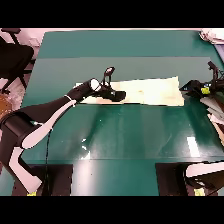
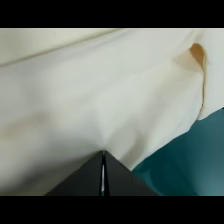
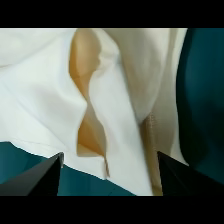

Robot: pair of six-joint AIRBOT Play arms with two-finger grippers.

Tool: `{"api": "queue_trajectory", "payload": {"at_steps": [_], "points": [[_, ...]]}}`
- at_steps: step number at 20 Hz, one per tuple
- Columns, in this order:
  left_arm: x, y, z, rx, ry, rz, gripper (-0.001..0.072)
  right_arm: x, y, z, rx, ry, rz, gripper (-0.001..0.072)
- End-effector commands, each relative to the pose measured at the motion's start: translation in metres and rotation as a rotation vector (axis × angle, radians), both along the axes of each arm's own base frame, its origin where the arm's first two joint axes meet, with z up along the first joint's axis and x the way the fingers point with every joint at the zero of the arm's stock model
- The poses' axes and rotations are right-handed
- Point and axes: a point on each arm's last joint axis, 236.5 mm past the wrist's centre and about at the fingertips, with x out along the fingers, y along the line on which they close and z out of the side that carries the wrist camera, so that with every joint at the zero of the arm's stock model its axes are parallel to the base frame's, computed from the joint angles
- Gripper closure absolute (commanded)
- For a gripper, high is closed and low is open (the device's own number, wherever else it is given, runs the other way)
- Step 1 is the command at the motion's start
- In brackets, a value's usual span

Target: Fold the shirts.

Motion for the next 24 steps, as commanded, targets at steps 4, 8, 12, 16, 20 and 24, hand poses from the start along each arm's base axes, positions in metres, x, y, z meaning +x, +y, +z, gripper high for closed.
{"api": "queue_trajectory", "payload": {"at_steps": [4, 8, 12, 16, 20, 24], "points": [[-0.005, -0.006, -0.014, 0.041, -0.016, -0.026, 0.0686, 0.017, -0.014, 0.001, -0.058, -0.062, 0.01, 0.0004], [-0.007, -0.005, -0.015, 0.05, -0.016, -0.033, 0.0686, 0.03, -0.016, 0.002, -0.036, -0.059, 0.053, -0.0003], [-0.009, -0.005, -0.016, 0.053, -0.008, -0.041, 0.0686, 0.042, -0.017, -0.016, -0.031, -0.051, 0.086, -0.0004], [-0.012, -0.005, -0.017, 0.056, 0.002, -0.05, 0.0685, 0.047, -0.018, -0.036, -0.009, -0.032, 0.094, -0.0005], [-0.012, -0.004, -0.018, 0.062, -0.002, -0.053, 0.0684, 0.042, -0.001, -0.051, 0.085, -0.004, 0.131, -0.0005], [-0.012, -0.004, -0.018, 0.065, -0.004, -0.054, 0.0684, 0.049, 0.018, -0.042, 0.202, -0.04, 0.132, -0.0005]]}}
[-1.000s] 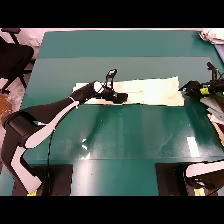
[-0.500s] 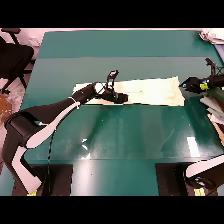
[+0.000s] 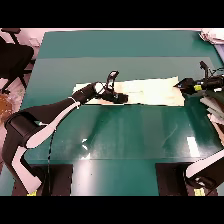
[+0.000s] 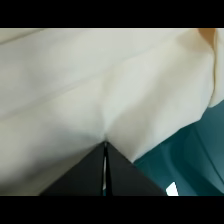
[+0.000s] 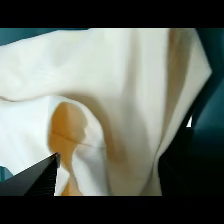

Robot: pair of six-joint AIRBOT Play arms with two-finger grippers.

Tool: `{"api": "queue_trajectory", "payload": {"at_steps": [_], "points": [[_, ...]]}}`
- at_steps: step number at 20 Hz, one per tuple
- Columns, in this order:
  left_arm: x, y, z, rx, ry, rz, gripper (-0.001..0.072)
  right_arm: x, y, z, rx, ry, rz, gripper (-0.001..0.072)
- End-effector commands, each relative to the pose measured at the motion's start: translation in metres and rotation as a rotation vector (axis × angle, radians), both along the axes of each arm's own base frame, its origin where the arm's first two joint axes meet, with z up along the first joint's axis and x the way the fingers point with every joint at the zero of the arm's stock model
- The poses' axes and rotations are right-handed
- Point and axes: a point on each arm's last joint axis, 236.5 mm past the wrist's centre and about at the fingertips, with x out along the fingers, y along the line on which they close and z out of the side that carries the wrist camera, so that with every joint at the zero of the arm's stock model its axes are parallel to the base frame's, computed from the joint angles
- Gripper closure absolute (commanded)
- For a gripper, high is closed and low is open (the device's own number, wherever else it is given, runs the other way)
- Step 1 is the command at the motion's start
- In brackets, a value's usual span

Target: Fold the shirts.

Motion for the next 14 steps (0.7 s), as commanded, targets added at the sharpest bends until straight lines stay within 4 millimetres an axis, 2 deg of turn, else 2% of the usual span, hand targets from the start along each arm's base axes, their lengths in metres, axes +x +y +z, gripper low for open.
{"api": "queue_trajectory", "payload": {"at_steps": [1, 9, 14], "points": [[0.0, 0.001, -0.001, 0.006, -0.001, -0.005, 0.0685, 0.002, 0.015, 0.002, 0.064, -0.011, 0.02, -0.0005], [-0.001, 0.001, 0.0, 0.006, -0.001, -0.006, 0.0684, -0.003, 0.044, 0.005, 0.085, -0.002, 0.106, -0.0005], [0.003, -0.002, 0.009, -0.005, -0.021, -0.008, 0.0684, -0.007, 0.029, 0.007, 0.096, 0.003, 0.08, -0.0004]]}}
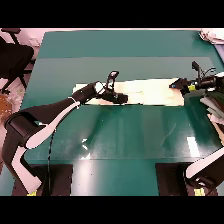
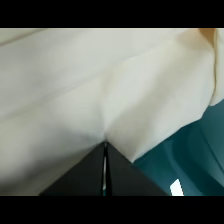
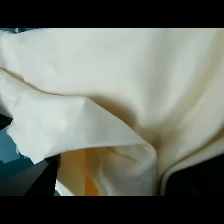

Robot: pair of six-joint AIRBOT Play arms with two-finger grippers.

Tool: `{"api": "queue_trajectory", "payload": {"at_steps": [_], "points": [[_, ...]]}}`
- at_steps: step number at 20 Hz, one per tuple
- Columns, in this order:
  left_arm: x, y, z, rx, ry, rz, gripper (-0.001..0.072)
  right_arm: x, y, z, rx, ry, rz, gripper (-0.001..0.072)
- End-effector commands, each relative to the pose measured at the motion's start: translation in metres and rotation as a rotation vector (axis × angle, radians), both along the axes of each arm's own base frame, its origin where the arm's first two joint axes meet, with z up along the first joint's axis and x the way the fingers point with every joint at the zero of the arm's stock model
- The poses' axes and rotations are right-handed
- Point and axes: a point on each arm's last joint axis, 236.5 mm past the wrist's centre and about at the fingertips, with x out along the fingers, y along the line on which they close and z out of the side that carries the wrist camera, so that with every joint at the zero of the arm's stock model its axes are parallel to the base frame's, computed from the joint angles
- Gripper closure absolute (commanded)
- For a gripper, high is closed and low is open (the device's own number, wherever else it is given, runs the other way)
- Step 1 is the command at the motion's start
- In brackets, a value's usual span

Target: Fold the shirts.

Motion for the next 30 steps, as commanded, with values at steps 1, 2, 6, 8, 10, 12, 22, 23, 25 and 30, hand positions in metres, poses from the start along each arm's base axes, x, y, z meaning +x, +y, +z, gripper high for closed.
{"api": "queue_trajectory", "payload": {"at_steps": [1, 2, 6, 8, 10, 12, 22, 23, 25, 30], "points": [[0.006, -0.004, 0.01, -0.018, -0.021, 0.005, 0.0684, -0.006, -0.011, 0.004, 0.02, 0.008, -0.013, -0.0003], [0.008, -0.005, 0.013, -0.022, -0.03, 0.005, 0.0684, -0.008, -0.015, 0.005, 0.027, 0.011, -0.016, -0.0003], [0.012, -0.005, 0.019, -0.016, -0.056, -0.003, 0.0684, -0.007, -0.015, 0.025, 0.114, -0.05, -0.013, -0.0003], [0.012, -0.005, 0.018, -0.011, -0.058, -0.005, 0.0684, -0.007, -0.015, 0.025, 0.117, -0.052, -0.012, -0.0003], [0.012, -0.005, 0.018, -0.011, -0.057, -0.005, 0.0684, -0.009, -0.01, 0.026, 0.118, -0.069, 0.018, -0.0003], [0.012, -0.005, 0.018, -0.011, -0.058, -0.005, 0.0684, -0.008, -0.006, 0.025, 0.115, -0.076, 0.032, -0.0003], [0.012, -0.004, 0.018, -0.009, -0.057, -0.006, 0.0684, -0.006, 0.003, 0.009, 0.087, -0.052, 0.017, 0.0031], [0.012, -0.004, 0.017, -0.005, -0.059, -0.008, 0.0684, -0.006, 0.006, 0.005, 0.083, -0.047, 0.015, 0.0096], [0.012, -0.003, 0.017, -0.001, -0.06, -0.01, 0.0684, -0.004, 0.01, 0.003, 0.077, -0.049, 0.018, 0.036], [0.01, -0.002, 0.015, 0.012, -0.056, -0.023, 0.0684, 0.006, 0.013, 0.026, 0.087, -0.062, 0.023, 0.0694]]}}
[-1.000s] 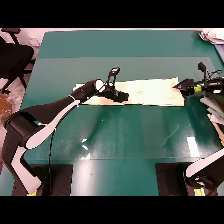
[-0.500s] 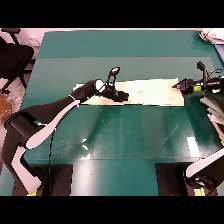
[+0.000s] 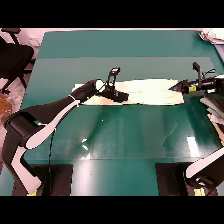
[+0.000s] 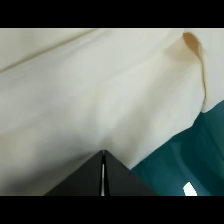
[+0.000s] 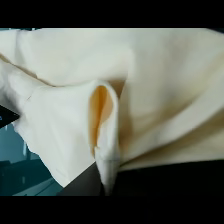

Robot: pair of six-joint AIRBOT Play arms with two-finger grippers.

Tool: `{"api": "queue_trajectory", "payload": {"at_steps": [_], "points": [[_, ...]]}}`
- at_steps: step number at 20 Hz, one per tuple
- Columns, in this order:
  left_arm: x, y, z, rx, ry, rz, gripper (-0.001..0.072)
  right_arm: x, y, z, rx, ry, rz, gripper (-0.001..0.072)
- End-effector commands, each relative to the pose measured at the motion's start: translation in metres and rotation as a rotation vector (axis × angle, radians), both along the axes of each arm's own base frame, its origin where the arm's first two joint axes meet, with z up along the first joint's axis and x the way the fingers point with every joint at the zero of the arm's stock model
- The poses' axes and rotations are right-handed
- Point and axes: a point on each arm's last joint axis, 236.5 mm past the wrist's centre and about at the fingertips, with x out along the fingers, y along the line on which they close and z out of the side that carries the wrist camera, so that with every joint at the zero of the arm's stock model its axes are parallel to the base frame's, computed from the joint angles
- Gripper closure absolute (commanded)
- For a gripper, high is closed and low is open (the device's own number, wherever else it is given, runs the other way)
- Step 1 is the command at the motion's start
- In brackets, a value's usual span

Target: Fold the shirts.

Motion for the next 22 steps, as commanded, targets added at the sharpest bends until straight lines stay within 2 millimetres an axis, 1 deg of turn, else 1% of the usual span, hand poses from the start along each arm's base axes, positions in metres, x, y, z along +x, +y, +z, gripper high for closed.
{"api": "queue_trajectory", "payload": {"at_steps": [1, 3, 6, 9, 10, 15, 19, 22], "points": [[-0.002, 0.001, -0.001, 0.009, 0.003, -0.01, 0.0684, 0.003, 0.008, 0.02, 0.012, 0.005, 0.016, 0.0694], [-0.001, 0.001, -0.001, 0.01, -0.003, -0.01, 0.0684, 0.002, 0.017, 0.037, 0.0, -0.018, 0.034, 0.0694], [0.005, 0.001, 0.0, 0.008, -0.025, 0.001, 0.0684, -0.005, 0.041, 0.066, -0.012, -0.045, 0.089, 0.0695], [0.016, 0.002, 0.001, 0.004, -0.069, 0.023, 0.0684, -0.012, 0.068, 0.096, -0.029, -0.092, 0.147, 0.0694], [0.018, 0.004, -0.002, 0.015, -0.08, 0.023, 0.0684, -0.013, 0.077, 0.105, -0.034, -0.107, 0.159, 0.0695], [0.012, 0.004, -0.032, 0.041, -0.025, 0.019, 0.0685, -0.021, 0.127, 0.155, -0.074, -0.217, 0.208, 0.0694], [0.011, 0.002, -0.033, 0.027, -0.008, 0.027, 0.0685, -0.025, 0.171, 0.192, -0.08, -0.283, 0.249, 0.0695], [0.007, 0.002, -0.035, 0.029, 0.007, 0.02, 0.0684, -0.018, 0.203, 0.227, -0.079, -0.356, 0.251, 0.0695]]}}
